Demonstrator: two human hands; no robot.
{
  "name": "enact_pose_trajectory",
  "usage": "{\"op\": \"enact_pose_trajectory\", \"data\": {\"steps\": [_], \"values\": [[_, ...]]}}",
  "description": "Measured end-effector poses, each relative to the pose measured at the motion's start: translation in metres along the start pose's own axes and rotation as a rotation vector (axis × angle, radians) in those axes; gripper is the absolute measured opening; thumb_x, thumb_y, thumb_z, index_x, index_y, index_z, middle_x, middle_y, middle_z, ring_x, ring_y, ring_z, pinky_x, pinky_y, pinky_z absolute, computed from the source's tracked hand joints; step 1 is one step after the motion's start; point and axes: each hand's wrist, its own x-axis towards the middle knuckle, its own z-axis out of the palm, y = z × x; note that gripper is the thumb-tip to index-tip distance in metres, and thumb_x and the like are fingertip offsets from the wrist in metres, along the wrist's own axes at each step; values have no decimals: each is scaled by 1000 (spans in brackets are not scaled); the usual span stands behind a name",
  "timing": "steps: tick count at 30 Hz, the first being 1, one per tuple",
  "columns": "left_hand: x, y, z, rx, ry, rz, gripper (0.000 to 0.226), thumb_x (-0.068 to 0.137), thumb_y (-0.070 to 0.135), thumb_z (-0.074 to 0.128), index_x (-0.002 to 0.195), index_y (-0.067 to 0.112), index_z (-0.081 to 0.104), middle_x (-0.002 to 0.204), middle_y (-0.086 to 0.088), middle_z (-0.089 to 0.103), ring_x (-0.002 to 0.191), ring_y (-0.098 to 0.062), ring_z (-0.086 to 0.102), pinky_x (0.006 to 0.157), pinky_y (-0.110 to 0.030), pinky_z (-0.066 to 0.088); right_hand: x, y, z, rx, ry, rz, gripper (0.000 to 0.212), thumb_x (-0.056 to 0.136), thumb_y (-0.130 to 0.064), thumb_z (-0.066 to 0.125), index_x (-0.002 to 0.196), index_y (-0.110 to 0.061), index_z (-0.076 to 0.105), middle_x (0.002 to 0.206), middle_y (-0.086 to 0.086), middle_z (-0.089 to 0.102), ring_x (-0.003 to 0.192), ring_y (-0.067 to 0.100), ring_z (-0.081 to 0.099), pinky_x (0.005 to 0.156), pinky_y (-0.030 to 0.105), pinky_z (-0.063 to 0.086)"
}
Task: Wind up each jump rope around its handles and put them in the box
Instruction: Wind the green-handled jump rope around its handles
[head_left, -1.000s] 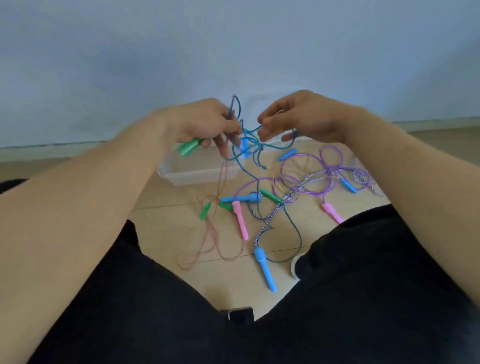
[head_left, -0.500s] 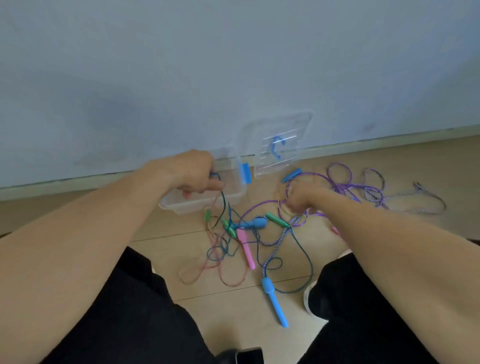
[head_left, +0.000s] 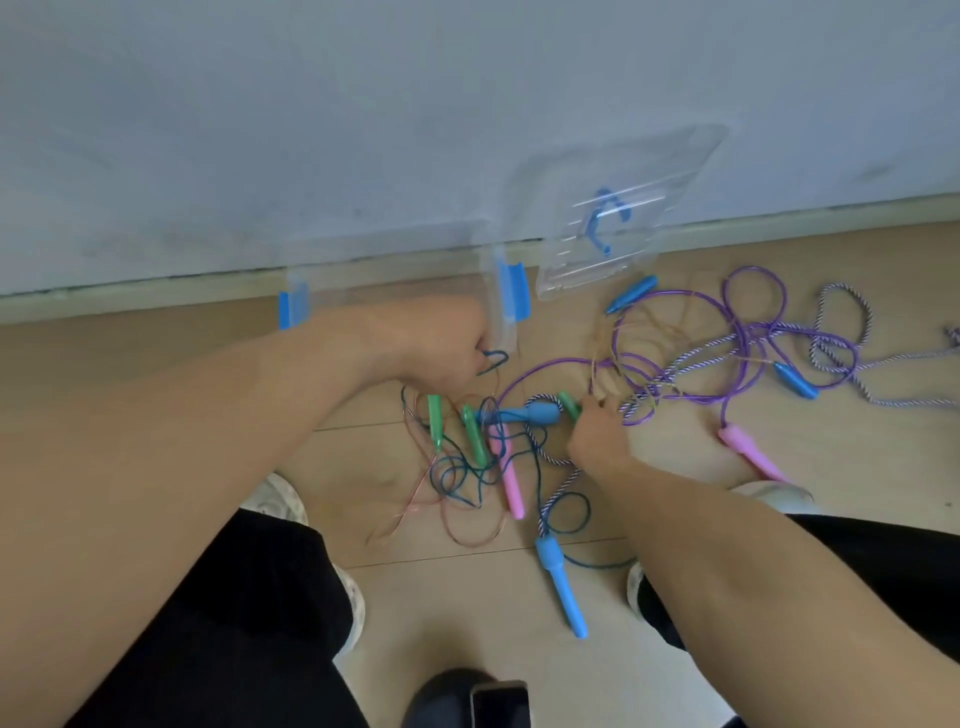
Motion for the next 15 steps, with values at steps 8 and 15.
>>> {"op": "enact_pose_trajectory", "data": {"steps": [8,15], "values": [[-12,7,-13,-429,155,-21,21,103,16,36,102,16,57,76,11,56,57,-20,59,53,-27,48,8,-34,-37,551,28,166,45,96,-12,53,136,5,41,119,21,61,108,35,62,80,36,48],[-49,-1,-43,-1292,297,-179,29,102,21,36,84,9,57,66,-7,50,43,-18,43,38,-17,30,-59,-86,-256,1005,-90,-361,16,91,-25,68,101,-13,64,78,3,65,47,11,36,46,23,36]]}}
